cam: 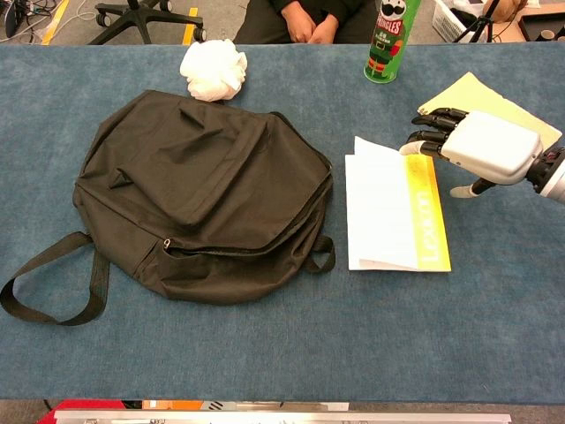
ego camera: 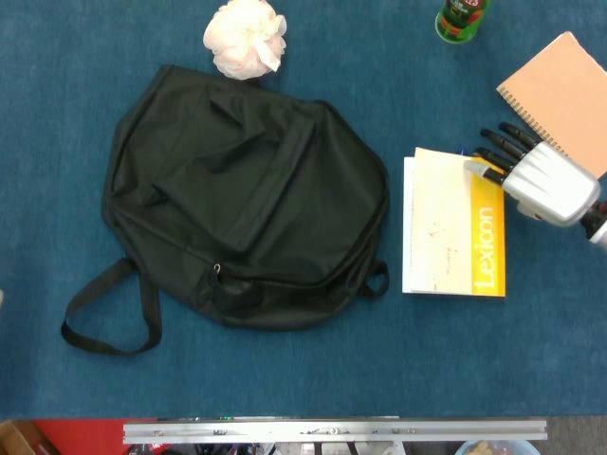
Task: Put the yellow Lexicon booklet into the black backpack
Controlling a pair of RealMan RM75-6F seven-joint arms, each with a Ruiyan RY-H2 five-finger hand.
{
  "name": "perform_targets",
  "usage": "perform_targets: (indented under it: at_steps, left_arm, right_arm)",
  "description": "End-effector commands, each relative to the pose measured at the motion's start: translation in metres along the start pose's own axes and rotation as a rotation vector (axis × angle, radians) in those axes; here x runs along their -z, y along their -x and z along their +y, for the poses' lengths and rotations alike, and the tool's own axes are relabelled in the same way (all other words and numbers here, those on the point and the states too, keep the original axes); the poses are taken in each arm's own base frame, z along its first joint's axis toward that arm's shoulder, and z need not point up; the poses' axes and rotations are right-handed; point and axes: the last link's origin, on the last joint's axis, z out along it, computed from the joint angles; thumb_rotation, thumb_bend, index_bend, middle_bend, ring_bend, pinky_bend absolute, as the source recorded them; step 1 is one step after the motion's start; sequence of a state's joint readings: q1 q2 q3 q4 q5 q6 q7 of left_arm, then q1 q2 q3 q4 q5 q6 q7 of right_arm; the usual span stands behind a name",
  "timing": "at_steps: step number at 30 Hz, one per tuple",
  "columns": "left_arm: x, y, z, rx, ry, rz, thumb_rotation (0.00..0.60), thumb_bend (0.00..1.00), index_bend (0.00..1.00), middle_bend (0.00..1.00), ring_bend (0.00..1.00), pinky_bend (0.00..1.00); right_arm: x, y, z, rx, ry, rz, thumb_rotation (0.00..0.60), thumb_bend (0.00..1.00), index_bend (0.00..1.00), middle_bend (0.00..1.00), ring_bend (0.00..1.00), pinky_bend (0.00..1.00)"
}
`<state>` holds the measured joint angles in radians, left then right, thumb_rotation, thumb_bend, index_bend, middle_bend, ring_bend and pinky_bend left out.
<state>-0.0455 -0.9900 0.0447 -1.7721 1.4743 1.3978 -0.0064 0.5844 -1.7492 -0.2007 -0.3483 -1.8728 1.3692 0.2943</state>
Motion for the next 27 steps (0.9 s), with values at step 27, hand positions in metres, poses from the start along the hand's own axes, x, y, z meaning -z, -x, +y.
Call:
perform_targets:
  at_steps: [27]
  left_arm:
    - [0.001, -0.001, -0.003, 0.014, 0.002, -0.009, 0.6, 0.23, 0.18, 0.23, 0.21, 0.2]
  right_arm:
    - [-0.031, -0.009, -0.011, -0.054, -0.007, 0.075, 0.6, 0.34, 0.23, 0.27, 0.12, 0.15]
